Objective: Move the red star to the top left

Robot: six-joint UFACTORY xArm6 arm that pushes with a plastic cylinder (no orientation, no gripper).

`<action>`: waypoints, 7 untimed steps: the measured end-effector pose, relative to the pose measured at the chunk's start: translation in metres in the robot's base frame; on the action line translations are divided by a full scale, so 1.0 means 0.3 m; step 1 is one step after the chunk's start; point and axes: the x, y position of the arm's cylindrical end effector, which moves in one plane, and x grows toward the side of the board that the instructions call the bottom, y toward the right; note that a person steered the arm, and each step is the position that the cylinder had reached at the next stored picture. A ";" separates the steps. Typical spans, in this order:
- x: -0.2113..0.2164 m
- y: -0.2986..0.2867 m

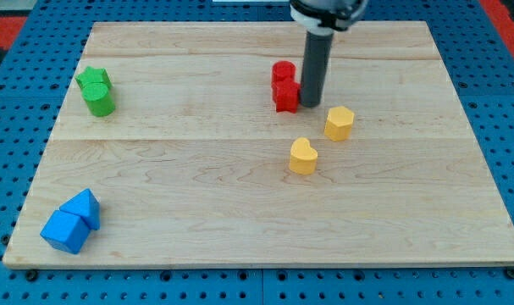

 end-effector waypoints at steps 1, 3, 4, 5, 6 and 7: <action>-0.086 -0.156; -0.056 -0.433; 0.075 -0.322; 0.062 -0.480; -0.046 -0.546; -0.012 -0.551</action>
